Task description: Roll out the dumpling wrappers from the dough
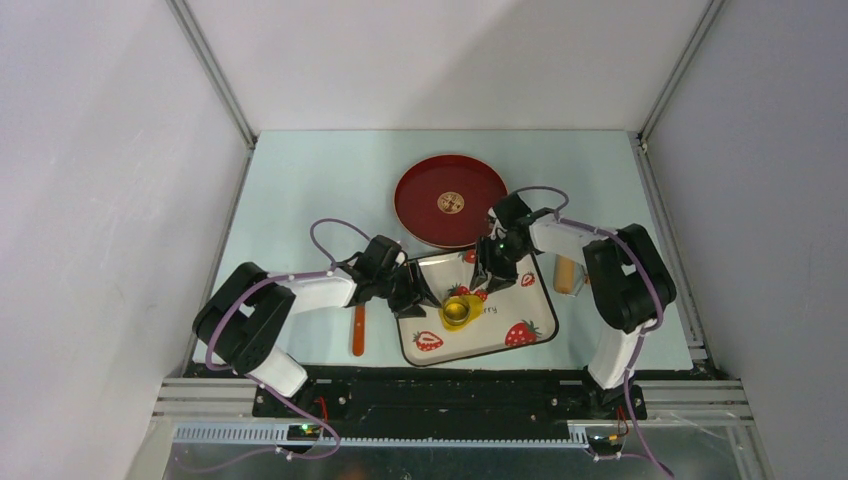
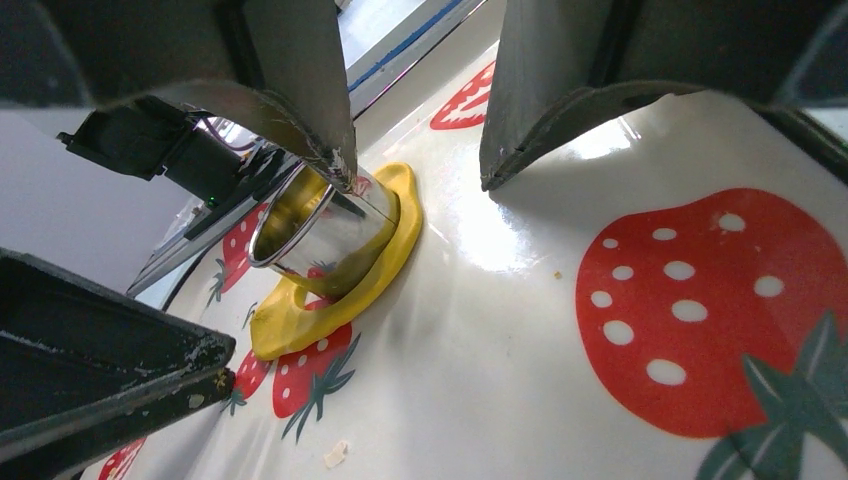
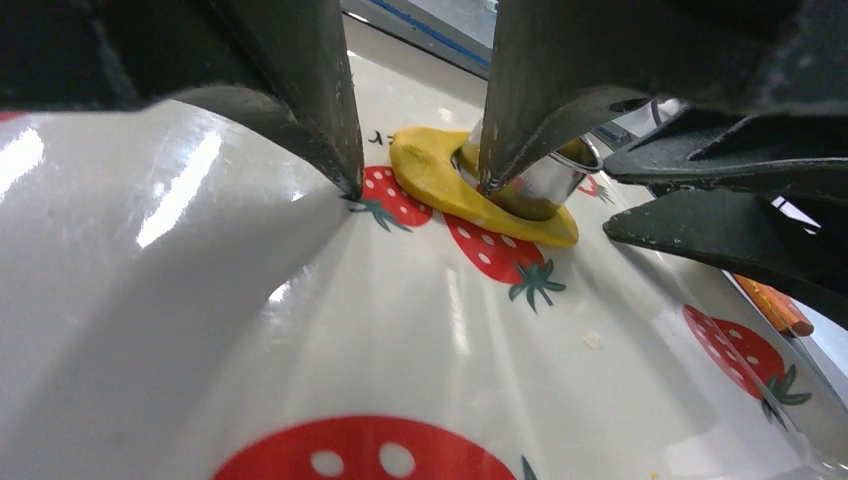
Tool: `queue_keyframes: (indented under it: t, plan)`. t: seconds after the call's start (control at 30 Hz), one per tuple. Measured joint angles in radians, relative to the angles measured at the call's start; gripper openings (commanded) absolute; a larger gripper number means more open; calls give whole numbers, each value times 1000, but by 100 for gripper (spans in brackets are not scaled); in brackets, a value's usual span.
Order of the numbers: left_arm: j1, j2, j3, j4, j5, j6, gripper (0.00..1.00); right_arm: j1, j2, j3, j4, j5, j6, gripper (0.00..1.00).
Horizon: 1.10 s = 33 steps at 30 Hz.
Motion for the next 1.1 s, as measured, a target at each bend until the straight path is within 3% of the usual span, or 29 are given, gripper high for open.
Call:
queue_keyframes:
  t: [0.2,0.6,1.1]
  plan:
    - [0,3,1,0,0,0,56,6,48,50,0,-16,-21,37]
    - [0,8,6,0,3,0,56,60,70,57,-9,-26,-37,22]
    - [0,13,8,0,3,-1,55,79,19,-2,-18,29,-22,21]
